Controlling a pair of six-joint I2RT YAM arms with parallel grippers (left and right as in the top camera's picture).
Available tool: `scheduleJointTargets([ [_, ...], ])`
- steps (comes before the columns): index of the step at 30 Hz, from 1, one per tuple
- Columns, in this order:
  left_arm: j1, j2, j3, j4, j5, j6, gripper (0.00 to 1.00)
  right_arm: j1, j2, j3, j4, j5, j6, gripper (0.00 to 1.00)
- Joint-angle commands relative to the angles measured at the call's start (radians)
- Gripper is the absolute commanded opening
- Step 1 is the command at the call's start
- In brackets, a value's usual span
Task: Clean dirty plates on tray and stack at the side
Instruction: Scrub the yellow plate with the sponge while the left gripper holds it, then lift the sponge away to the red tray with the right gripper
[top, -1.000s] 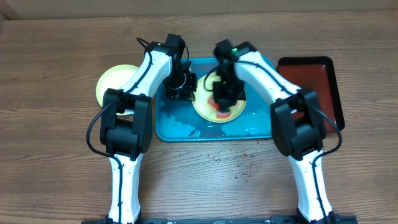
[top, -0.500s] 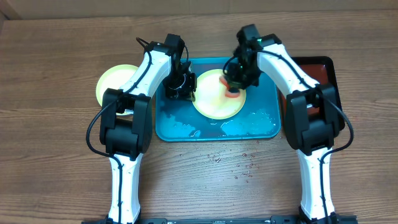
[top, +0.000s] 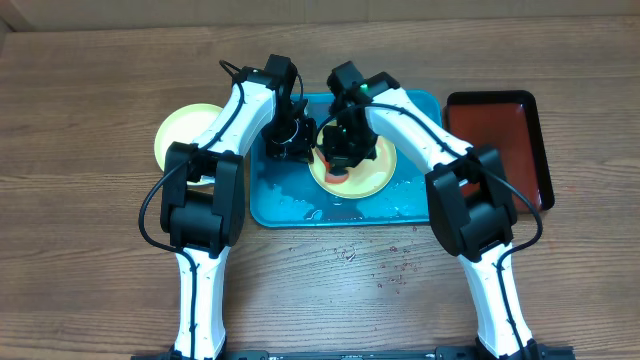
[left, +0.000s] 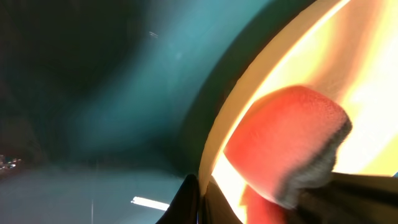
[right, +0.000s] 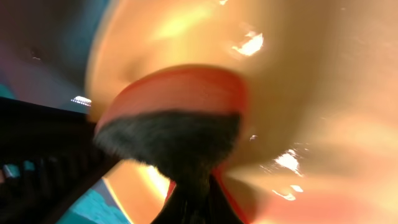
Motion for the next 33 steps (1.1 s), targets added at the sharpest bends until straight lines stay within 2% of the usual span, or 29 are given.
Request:
scheduleJointTargets([
  [1,0.000,0.007,-0.003,-0.002,0.003,0.020,0.04,-0.062,0.017,0.011,-0.039,0.003,0.019,0.04],
  [7,0.000,0.007,-0.003,-0.002,0.003,0.020,0.04,-0.163,0.017,0.011,-0.100,0.003,0.011,0.04],
  [15,0.000,0.007,-0.003,0.005,0.001,0.027,0.04,-0.241,0.017,0.012,-0.006,-0.002,0.002,0.04],
  [19,-0.001,0.007,-0.003,0.021,0.002,0.046,0.05,-0.240,0.016,0.017,0.023,-0.152,-0.104,0.04],
  [22,-0.002,0.007,-0.003,0.029,0.001,0.058,0.16,-0.239,0.000,0.045,0.024,-0.211,-0.110,0.04],
  [26,-0.006,0.007,-0.003,0.029,0.001,0.058,0.38,-0.253,-0.077,0.100,-0.003,-0.237,-0.111,0.04],
  [29,-0.014,0.007,-0.003,0.038,0.001,0.058,0.41,-0.278,-0.160,0.142,-0.033,-0.231,-0.117,0.04],
  [33,-0.036,0.007,-0.005,0.063,0.001,0.056,0.39,-0.336,-0.298,0.156,-0.058,-0.148,-0.117,0.04],
])
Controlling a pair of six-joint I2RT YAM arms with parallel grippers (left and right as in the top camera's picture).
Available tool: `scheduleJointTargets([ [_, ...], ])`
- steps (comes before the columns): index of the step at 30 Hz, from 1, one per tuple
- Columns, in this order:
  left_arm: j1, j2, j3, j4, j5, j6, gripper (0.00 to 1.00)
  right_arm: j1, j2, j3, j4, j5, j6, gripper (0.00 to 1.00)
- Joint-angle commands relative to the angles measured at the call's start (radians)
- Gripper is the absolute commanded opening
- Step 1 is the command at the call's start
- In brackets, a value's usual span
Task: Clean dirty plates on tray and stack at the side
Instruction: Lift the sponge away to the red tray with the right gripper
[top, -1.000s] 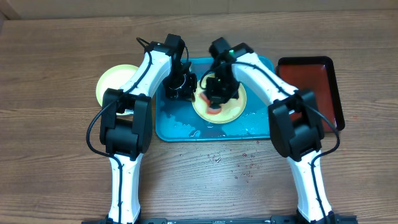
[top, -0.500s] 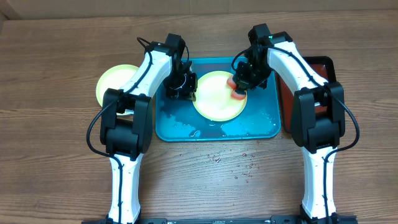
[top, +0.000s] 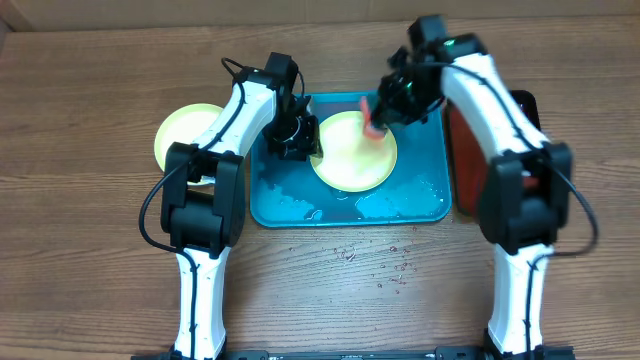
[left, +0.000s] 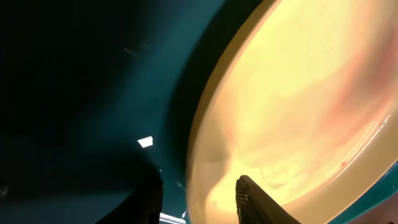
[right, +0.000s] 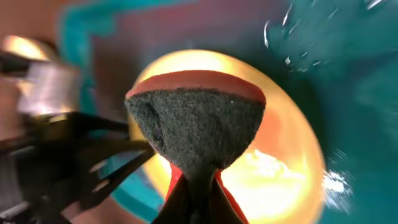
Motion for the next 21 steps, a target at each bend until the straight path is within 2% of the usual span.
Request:
scheduleJointTargets([
  [1,-0.033,0.007,-0.006,0.020,-0.011,0.018,0.39,-0.064,-0.196,0.060,-0.011,0.056,-0.016,0.04],
  [5,-0.052,0.008,-0.006,0.056,-0.041,0.006,0.38,-0.119,-0.277,0.060,-0.059,0.123,-0.016,0.04],
  [7,-0.057,0.009,-0.006,0.070,-0.065,-0.007,0.30,-0.141,-0.296,0.060,-0.085,0.134,-0.017,0.04],
  [8,-0.059,0.009,-0.006,0.076,-0.071,-0.010,0.20,-0.153,-0.303,0.060,-0.101,0.138,-0.018,0.04],
  [10,-0.060,0.009,-0.006,0.082,-0.071,-0.010,0.06,-0.168,-0.305,0.060,-0.121,0.148,-0.020,0.04],
  [11,-0.060,0.009,-0.006,0.084,-0.071,-0.016,0.04,-0.177,-0.305,0.060,-0.135,0.156,-0.020,0.04],
  [17,-0.058,0.009,-0.002,0.083,-0.071,-0.017,0.04,-0.187,-0.305,0.059,-0.162,0.179,-0.021,0.04],
  [21,-0.040,0.006,0.071,0.016,-0.108,0.019,0.04,-0.185,-0.305,0.058,-0.171,0.179,-0.020,0.04],
])
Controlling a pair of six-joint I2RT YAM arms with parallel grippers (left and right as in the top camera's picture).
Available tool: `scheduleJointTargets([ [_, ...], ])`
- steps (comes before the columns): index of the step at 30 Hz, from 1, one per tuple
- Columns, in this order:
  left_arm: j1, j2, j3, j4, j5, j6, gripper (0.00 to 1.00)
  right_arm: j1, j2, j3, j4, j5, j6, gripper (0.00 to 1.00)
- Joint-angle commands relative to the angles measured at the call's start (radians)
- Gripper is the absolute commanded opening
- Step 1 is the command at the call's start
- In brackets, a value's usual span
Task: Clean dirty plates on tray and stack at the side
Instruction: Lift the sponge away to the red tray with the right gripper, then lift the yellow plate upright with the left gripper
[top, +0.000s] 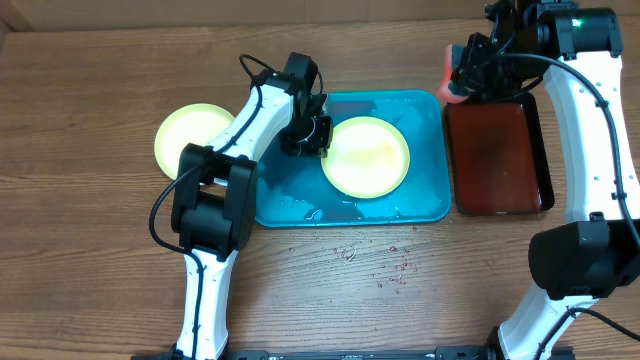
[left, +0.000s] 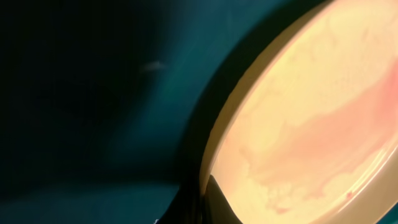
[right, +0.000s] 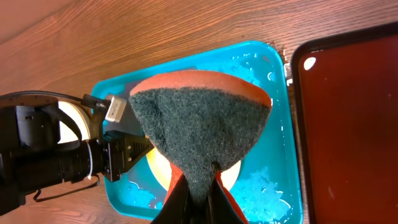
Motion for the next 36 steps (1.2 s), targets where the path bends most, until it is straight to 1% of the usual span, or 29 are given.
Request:
scheduleJointTargets([
  [1,0.027,0.004,0.113,-0.083,-0.091,0.037,0.04,-0.005,-0.008,0.005,-0.007,0.010,-0.007,0.04],
  [5,0.038,-0.021,0.284,-0.227,-0.256,0.084,0.04,-0.005,-0.008,-0.002,-0.013,0.013,-0.007,0.04],
  [8,0.033,-0.066,0.370,-0.277,-0.372,0.104,0.04,-0.005,-0.008,-0.007,-0.013,0.013,-0.007,0.04],
  [12,0.008,-0.159,0.394,-0.282,-0.535,0.106,0.04,-0.005,-0.008,-0.007,-0.013,0.013,-0.007,0.04],
  [17,-0.067,-0.237,0.393,-0.295,-0.849,0.094,0.04,-0.004,-0.008,-0.007,-0.016,0.060,-0.007,0.04],
  [18,-0.088,-0.242,0.393,-0.299,-0.917,0.087,0.04,-0.004,-0.008,-0.007,-0.016,0.062,-0.007,0.04],
  [19,-0.128,-0.243,0.393,-0.314,-1.034,0.059,0.04,-0.006,-0.008,-0.007,-0.016,0.062,-0.007,0.05],
  [20,-0.150,-0.242,0.392,-0.324,-1.096,0.037,0.04,-0.007,-0.008,-0.007,-0.016,0.062,-0.007,0.04],
  [26,-0.281,-0.242,0.327,-0.350,-1.388,-0.130,0.04,-0.006,-0.008,-0.007,-0.016,0.091,-0.007,0.06],
  [28,-0.303,-0.242,0.296,-0.354,-1.415,-0.166,0.04,-0.006,-0.008,-0.007,-0.016,0.106,-0.006,0.07],
  [36,-0.323,-0.242,0.192,-0.393,-1.405,-0.328,0.04,-0.006,-0.008,-0.007,-0.012,0.111,-0.002,0.06],
])
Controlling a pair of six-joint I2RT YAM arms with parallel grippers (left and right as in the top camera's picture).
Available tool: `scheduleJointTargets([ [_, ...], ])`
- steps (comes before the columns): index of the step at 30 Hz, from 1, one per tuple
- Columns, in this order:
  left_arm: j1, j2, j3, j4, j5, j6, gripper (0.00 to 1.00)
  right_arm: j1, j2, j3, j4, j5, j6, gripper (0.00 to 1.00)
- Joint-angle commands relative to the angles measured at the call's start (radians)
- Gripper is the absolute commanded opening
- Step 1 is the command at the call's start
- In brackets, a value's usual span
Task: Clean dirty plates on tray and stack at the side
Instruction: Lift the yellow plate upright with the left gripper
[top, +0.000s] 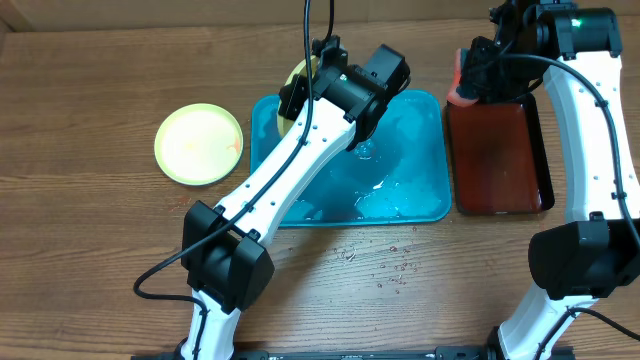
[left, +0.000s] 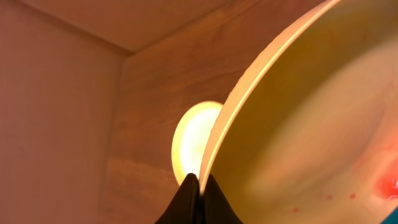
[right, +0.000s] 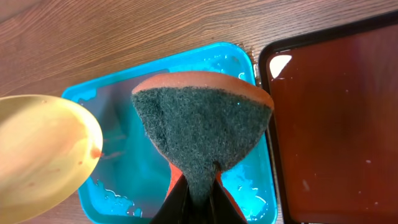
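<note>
A yellow plate (top: 297, 74) with reddish smears hangs tilted above the back left corner of the blue tray (top: 412, 150). My left gripper (left: 199, 178) is shut on its rim, and the plate (left: 298, 124) fills the left wrist view. A second yellow plate (top: 199, 144) lies on the table left of the tray. My right gripper (right: 198, 186) is shut on an orange sponge (right: 202, 127) with a dark green scrub face. It hangs high over the gap between the blue tray and the red tray (top: 497, 160).
The blue tray's floor (right: 134, 162) holds pools of water and no plate. Water drops spot the wooden table (top: 390, 265) in front of it. The dark red tray (right: 336, 124) lies right of the blue one. The left arm (top: 300, 170) stretches across the blue tray's left half.
The plate lay flat on the blue tray with my left gripper shut on its rim; now it hangs tilted above the tray's back left corner. The right gripper and sponge have barely shifted.
First the sponge pressed on the plate in the tray, with my left gripper at the rim. Then the sponge was off the plate and the left fingers stood apart at the rim. Then they were shut on it, the sponge by the red tray. Now the plate is up.
</note>
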Motion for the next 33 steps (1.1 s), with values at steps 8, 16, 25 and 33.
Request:
scheduleJointTargets([
  [8,-0.003,-0.009,-0.047,-0.021,-0.065,-0.134,0.04,-0.006,-0.008,-0.005,0.005,0.013,0.000,0.04],
  [16,-0.043,-0.010,-0.047,-0.086,-0.137,-0.138,0.04,-0.006,-0.008,-0.005,0.005,0.013,0.000,0.04],
  [25,-0.062,-0.010,-0.047,-0.094,-0.212,-0.185,0.04,-0.006,-0.008,-0.005,0.003,0.013,0.000,0.04],
  [33,-0.071,-0.010,-0.047,-0.087,-0.196,-0.184,0.04,-0.006,-0.008,-0.005,-0.003,0.013,0.000,0.04],
])
